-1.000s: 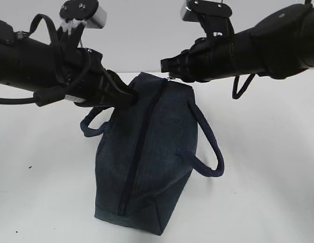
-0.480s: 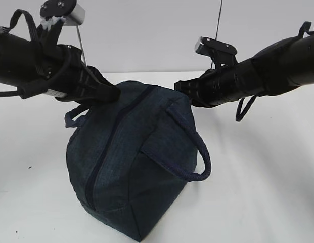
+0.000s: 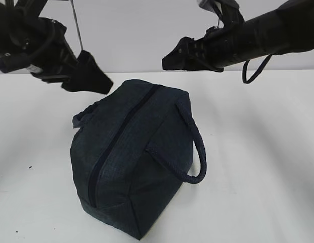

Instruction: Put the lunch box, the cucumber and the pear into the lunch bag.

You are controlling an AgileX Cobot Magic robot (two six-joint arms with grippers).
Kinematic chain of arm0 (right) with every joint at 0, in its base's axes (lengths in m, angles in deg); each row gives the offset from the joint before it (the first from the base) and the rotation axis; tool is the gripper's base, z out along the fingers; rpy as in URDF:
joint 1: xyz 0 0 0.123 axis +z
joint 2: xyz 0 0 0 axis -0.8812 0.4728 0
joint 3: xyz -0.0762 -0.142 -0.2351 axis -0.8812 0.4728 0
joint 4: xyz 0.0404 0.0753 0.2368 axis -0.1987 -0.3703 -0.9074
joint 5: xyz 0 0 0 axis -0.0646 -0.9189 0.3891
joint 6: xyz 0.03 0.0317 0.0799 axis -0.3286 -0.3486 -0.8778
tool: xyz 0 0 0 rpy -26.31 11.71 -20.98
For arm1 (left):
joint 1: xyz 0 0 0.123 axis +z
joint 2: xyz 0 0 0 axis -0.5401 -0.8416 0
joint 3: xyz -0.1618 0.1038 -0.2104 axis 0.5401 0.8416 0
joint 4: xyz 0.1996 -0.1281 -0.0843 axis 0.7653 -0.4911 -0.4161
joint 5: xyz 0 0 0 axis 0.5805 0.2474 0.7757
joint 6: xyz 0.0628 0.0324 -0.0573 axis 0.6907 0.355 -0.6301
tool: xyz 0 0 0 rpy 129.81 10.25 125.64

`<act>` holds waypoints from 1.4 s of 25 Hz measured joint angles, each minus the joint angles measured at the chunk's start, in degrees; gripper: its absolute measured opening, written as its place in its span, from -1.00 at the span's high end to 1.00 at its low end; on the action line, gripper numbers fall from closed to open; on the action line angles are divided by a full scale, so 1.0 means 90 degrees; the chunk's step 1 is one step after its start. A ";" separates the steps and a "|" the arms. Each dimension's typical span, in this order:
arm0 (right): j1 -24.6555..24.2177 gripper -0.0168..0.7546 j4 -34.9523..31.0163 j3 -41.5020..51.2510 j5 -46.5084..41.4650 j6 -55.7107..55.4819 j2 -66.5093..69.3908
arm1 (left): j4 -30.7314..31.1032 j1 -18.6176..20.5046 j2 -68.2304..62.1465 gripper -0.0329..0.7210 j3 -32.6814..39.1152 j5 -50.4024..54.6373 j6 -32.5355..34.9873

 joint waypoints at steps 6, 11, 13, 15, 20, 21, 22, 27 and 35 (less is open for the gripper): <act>-0.0057 -0.48 0.3258 0.0000 -0.1019 -0.2627 -0.0859 | 0.2859 0.0029 0.0327 -0.16 -0.0243 0.1756 -0.3248; -0.0057 -0.43 0.5295 0.0341 -0.1702 -0.4460 -0.1637 | 0.3328 0.0029 0.1470 -0.15 0.0113 0.1976 -0.4511; -0.0057 -0.40 0.5591 0.0762 -0.1864 -0.4813 -0.2170 | 0.3425 0.0029 0.2130 -0.15 0.0440 0.1980 -0.4753; -0.0057 -0.38 0.5803 0.1287 -0.2139 -0.5032 -0.2746 | 0.3537 0.0029 0.2813 -0.14 0.0898 0.1977 -0.4833; -0.0057 -0.37 0.6485 0.2411 -0.3138 -0.5644 -0.4279 | 0.3653 0.0029 0.4410 -0.06 0.2022 0.1962 -0.4875; -0.0057 -0.37 0.6551 0.2644 -0.3297 -0.5733 -0.4561 | 0.3653 0.0029 0.4660 -0.06 0.2267 0.1988 -0.4875; -0.0057 -0.37 0.6623 0.2870 -0.3423 -0.5833 -0.4914 | 0.3653 0.0029 0.4999 -0.05 0.2505 0.2077 -0.4875; -0.0057 -0.37 0.6884 0.3779 -0.3719 -0.6079 -0.6665 | 0.3653 0.0029 0.6274 -0.05 0.3541 0.2260 -0.4889; -0.0057 -0.37 0.7392 0.4779 -0.4023 -0.6040 -0.9116 | 0.3734 0.0029 0.7569 0.15 0.4256 0.2100 -0.4789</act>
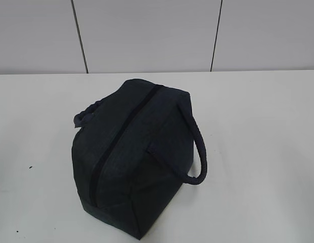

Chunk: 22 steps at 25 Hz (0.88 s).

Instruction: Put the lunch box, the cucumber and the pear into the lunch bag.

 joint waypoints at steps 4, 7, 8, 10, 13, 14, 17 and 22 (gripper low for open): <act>0.0000 -0.37 0.0211 0.0368 0.0067 0.0159 -0.1073 | 0.0000 0.0000 0.0429 0.27 0.0003 0.0000 0.0030; 0.0000 -0.37 0.0288 0.0484 0.0588 0.0222 -0.1739 | 0.0000 0.0000 0.0819 0.29 0.0003 0.0000 0.0063; 0.0000 -0.37 0.0288 0.0539 0.0616 0.0222 -0.1895 | 0.0000 0.0000 0.0971 0.29 0.0003 0.0000 0.0068; 0.0000 -0.37 0.0354 0.0609 0.0616 0.0116 -0.2069 | 0.0005 0.0000 0.1304 0.30 0.0003 0.0006 0.0090; 0.0000 -0.37 0.0596 0.0625 0.0616 -0.0365 -0.2225 | 0.0056 0.0000 0.1923 0.30 0.0003 0.0006 0.0090; 0.0000 -0.37 0.0697 0.0637 0.0616 -0.0483 -0.2258 | 0.0070 0.0000 0.2036 0.30 0.0003 0.0041 0.0090; 0.0000 -0.37 0.0763 0.0637 0.0631 -0.0654 -0.2467 | 0.0092 0.0000 0.2081 0.30 0.0003 0.0071 0.0104; 0.0000 -0.37 0.0776 0.0637 0.0631 -0.0732 -0.2751 | 0.0084 0.0000 0.2081 0.30 0.0003 0.0077 0.0119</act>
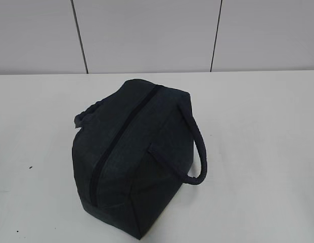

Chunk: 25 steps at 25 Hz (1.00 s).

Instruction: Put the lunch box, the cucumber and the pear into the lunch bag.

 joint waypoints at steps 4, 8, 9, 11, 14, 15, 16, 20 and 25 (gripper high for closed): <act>0.0000 -0.37 0.0000 0.0000 0.0000 -0.0025 -0.0012 | -0.0017 0.0000 0.0000 0.30 0.0000 0.0002 0.0011; 0.0000 -0.37 0.0000 0.0000 0.0000 -0.0025 -0.0012 | -0.0023 0.0000 0.0000 0.30 0.0000 0.0002 0.0012; 0.0000 -0.37 0.0000 0.0000 0.0000 -0.0025 -0.0012 | -0.0029 0.0000 0.0000 0.30 0.0000 0.0002 0.0012; 0.0000 -0.37 0.0000 0.0000 0.0000 -0.0028 -0.0012 | -0.0035 0.0000 0.0000 0.30 0.0000 0.0002 0.0012; 0.0000 -0.37 0.0000 0.0000 0.0000 -0.0039 -0.0012 | -0.0035 0.0005 0.0000 0.30 0.0000 0.0002 0.0012; -0.0013 -0.37 0.0000 0.0000 0.0000 -0.0039 -0.0012 | -0.0035 0.0048 0.0000 0.30 0.0000 0.0002 0.0017; -0.0044 -0.37 0.0000 0.0000 0.0000 -0.0039 -0.0012 | -0.0042 0.0158 0.0000 0.30 0.0000 0.0002 0.0017; -0.0525 -0.37 0.0000 0.0000 0.0000 -0.0039 -0.0012 | -0.0042 0.1085 0.0036 0.31 0.0000 0.0016 0.0017; -0.0628 -0.37 0.0039 0.0000 0.0000 -0.0039 -0.0012 | -0.0042 0.2091 0.0041 0.31 0.0000 0.0022 0.0017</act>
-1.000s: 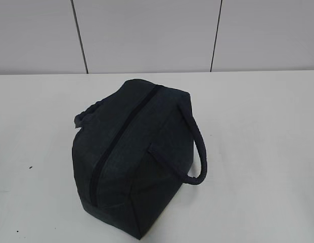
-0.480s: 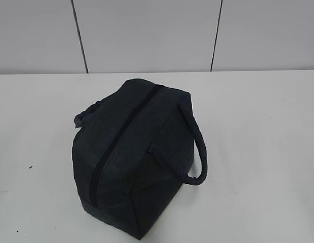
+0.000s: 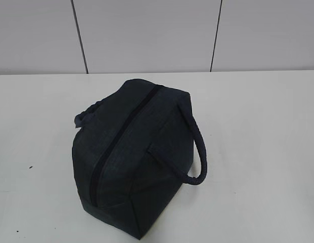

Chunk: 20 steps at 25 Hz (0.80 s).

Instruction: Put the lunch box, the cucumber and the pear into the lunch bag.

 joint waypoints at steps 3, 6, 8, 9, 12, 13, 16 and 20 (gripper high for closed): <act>0.0000 -0.37 0.0010 0.0000 0.0000 0.0000 0.0000 | 0.0000 0.0075 0.0000 0.31 0.0000 0.0000 0.0000; 0.0000 -0.37 0.0010 0.0000 0.0000 0.0000 0.0000 | 0.0000 0.0075 0.0000 0.31 0.0000 0.0000 0.0000; 0.0000 -0.37 0.0010 0.0000 0.0000 0.0000 0.0000 | 0.0000 0.0075 0.0000 0.31 0.0000 0.0000 0.0000; 0.0000 -0.37 0.0010 0.0000 0.0000 0.0000 0.0000 | 0.0000 0.0075 0.0000 0.31 0.0000 0.0000 0.0000; 0.0000 -0.37 0.0010 0.0000 0.0000 -0.0012 0.0000 | 0.0000 0.0075 0.0000 0.31 0.0000 0.0000 0.0000; 0.0000 -0.37 0.0010 0.0000 0.0000 -0.0012 0.0000 | 0.0000 0.0075 0.0000 0.31 0.0000 0.0000 0.0000; 0.0000 -0.37 0.0010 0.0000 0.0000 -0.0012 0.0000 | 0.0000 0.0075 0.0000 0.31 0.0000 0.0000 0.0000; 0.0000 -0.37 0.0010 0.0000 0.0000 -0.0012 0.0000 | 0.0000 0.0075 0.0000 0.31 0.0000 0.0000 0.0000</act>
